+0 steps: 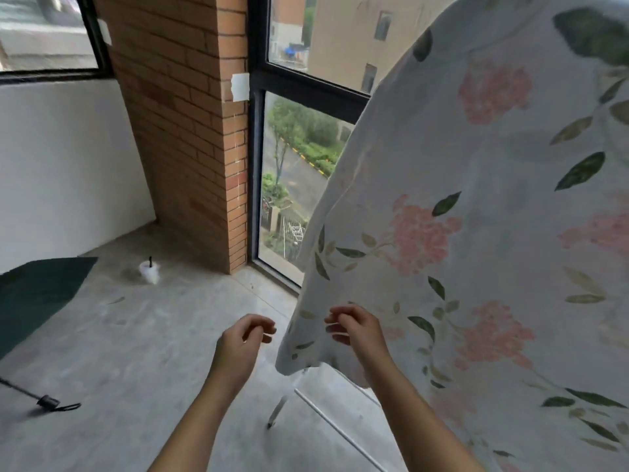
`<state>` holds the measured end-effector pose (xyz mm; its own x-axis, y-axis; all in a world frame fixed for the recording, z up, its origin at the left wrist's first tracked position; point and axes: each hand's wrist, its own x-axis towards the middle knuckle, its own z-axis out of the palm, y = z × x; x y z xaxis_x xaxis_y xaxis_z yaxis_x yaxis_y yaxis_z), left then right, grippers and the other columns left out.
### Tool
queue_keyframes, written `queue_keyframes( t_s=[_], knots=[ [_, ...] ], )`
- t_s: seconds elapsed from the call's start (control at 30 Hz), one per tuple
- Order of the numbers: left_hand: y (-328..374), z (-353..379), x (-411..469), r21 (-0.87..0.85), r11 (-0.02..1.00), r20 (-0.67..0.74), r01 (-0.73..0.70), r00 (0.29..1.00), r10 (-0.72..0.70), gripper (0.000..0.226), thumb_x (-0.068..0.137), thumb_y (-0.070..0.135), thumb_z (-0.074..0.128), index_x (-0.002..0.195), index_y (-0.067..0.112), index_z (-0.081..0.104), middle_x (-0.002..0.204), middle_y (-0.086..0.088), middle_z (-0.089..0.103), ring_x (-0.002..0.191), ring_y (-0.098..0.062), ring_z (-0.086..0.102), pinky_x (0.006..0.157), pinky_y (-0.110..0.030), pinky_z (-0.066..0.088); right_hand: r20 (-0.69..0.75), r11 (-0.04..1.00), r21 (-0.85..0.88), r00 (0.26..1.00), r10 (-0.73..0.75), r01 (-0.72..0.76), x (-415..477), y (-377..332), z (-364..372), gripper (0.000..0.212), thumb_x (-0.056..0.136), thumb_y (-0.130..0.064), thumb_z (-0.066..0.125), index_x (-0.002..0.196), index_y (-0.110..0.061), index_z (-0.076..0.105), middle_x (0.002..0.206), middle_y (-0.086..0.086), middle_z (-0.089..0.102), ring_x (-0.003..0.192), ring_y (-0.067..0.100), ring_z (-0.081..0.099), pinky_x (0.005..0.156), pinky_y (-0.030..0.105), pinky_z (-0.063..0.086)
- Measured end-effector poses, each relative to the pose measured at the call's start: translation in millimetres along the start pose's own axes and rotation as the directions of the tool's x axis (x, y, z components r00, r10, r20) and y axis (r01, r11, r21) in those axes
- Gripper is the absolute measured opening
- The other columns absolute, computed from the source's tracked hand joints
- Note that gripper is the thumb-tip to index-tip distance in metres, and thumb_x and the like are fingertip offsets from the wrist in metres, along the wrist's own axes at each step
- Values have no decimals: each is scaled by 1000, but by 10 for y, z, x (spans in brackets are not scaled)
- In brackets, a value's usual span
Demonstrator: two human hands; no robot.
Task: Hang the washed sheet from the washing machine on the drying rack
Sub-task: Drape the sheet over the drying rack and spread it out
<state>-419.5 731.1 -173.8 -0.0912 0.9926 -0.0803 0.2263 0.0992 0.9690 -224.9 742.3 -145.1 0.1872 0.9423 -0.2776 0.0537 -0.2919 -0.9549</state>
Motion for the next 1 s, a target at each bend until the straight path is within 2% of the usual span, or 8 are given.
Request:
queue_keyframes(
  t_s=[0.27,0.47,0.6,0.67,0.77,0.83,0.9,1.0],
  knots=[
    [461,114,1396,-89,991,150,-98,983,110,30,94,1,42,85,19,65,84,0,69,78,-12,64,65,-16,47,-122,969,17,963,-241,245,762,-826,48,29,94,5,42,84,-10,65,75,4,67,62,9,64,67,25,50],
    [622,228,2136,20,985,264,-174,951,163,24,93,6,46,89,22,64,91,6,67,89,-8,62,69,-15,46,-152,908,23,899,-410,417,1372,-1173,152,30,94,6,43,82,-10,65,68,-4,70,65,7,65,67,21,52],
    [726,269,2656,65,970,265,-236,941,211,24,90,8,53,107,24,60,107,7,63,100,-7,57,81,-17,47,-79,892,-22,888,-452,452,1621,-1328,285,29,93,7,43,82,-9,65,73,-4,73,70,11,67,69,21,52],
    [794,389,2912,94,954,311,-286,919,245,39,88,10,57,124,22,52,123,6,56,112,-8,50,98,-26,43,-57,900,-39,898,-437,435,1664,-1343,308,28,92,8,45,82,-8,66,75,-2,73,72,12,67,69,21,52],
    [877,693,3266,140,918,461,-371,845,271,58,85,13,60,138,22,39,133,5,47,123,-12,43,102,-27,34,-85,896,-62,892,-443,439,1670,-1371,329,17,87,-2,53,81,-9,67,76,3,73,73,16,69,70,22,53],
    [889,887,3429,119,913,527,-389,804,274,44,84,11,59,126,19,53,118,2,60,109,-13,51,89,-24,39,-151,905,-91,892,-426,416,1644,-1327,344,15,85,-5,53,81,-8,67,78,3,74,75,16,69,71,22,52],
    [853,969,3535,95,897,518,-432,791,326,14,84,12,55,91,15,66,86,-7,68,84,-18,58,66,-27,37,-235,921,-169,893,-384,351,1596,-1244,386,21,89,-1,52,83,-11,69,84,1,74,80,14,68,74,21,50],
    [820,825,3777,41,876,449,-480,792,413,25,86,8,56,65,22,58,54,8,55,60,-7,51,53,-25,29,-294,944,-243,910,-292,224,1578,-1161,512,29,92,3,51,86,-19,69,91,-4,73,86,13,68,76,23,50]
  ],
)
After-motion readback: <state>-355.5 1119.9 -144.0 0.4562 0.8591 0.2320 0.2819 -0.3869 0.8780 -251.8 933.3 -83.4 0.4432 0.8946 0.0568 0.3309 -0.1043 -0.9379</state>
